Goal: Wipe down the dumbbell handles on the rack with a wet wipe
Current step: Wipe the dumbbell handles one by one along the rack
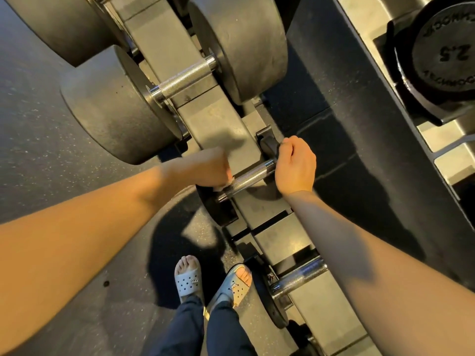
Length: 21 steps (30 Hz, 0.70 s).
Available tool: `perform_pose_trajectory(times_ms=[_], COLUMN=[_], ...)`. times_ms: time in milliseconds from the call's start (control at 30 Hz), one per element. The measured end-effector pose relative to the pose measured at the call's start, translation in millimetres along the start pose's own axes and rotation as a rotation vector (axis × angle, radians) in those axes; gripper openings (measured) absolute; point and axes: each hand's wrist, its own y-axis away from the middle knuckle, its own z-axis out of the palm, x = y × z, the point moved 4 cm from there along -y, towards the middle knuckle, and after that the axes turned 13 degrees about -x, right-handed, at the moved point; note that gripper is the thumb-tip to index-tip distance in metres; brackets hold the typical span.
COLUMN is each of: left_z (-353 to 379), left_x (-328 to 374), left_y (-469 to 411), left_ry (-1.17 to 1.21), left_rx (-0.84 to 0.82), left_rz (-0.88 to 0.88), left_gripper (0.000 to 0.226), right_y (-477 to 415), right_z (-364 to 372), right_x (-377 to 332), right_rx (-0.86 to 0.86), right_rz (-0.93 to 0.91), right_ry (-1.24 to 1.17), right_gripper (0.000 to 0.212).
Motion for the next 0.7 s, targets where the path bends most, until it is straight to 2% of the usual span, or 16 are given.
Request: perform_pose_trajectory(times_ms=[67,133,267,367,433,467,533,567,633,700], left_z=[5.5,14.6,27.2,39.3,43.3,42.9,39.9,37.1,36.7,39.5], left_x=[-3.2,-6.7,26.0,57.5,60.8,59.4,49.0,43.5,33.6,22.2], left_y=[9.9,19.8,13.6,0.4,-5.5,-3.4,0.3,3.3,10.5,17.5], left_ry=[-0.017,-0.018,0.434,0.535,0.407,0.279,0.037,-0.066,-0.247,-0.356], left_rx=[0.082,0.251,0.509,0.566,0.591,0.575,0.510,0.526,0.569,0.535], left_rz=[0.019,0.024,0.223,0.408,0.403,0.363,0.255,0.227,0.191,0.111], left_gripper=[0.002,0.004,0.011,0.007,0.011,0.019,0.052,0.056,0.043,0.032], right_y=[0.0,-0.1,-1.8,-3.1,-4.0,-4.4,-5.1,-5.4,-5.3,-4.9], right_z=[-0.5,-0.1,0.9,1.7,2.2,2.4,1.8,1.2,1.0,1.6], right_x=[0.5,0.8,1.7,3.3,5.5,6.5,7.1,6.9,6.3,7.0], right_rx=[0.003,0.004,0.011,0.009,0.002,0.000,-0.002,-0.005,-0.018,-0.025], right_rz=[0.006,0.016,0.027,0.030,0.046,0.054,0.057,0.050,0.037,0.030], right_ry=[-0.011,-0.030,-0.044,-0.087,-0.126,-0.141,-0.154,-0.155,-0.158,-0.157], right_gripper=[0.033,0.034,0.035,0.033,0.031,0.030,0.030,0.030,0.032,0.032])
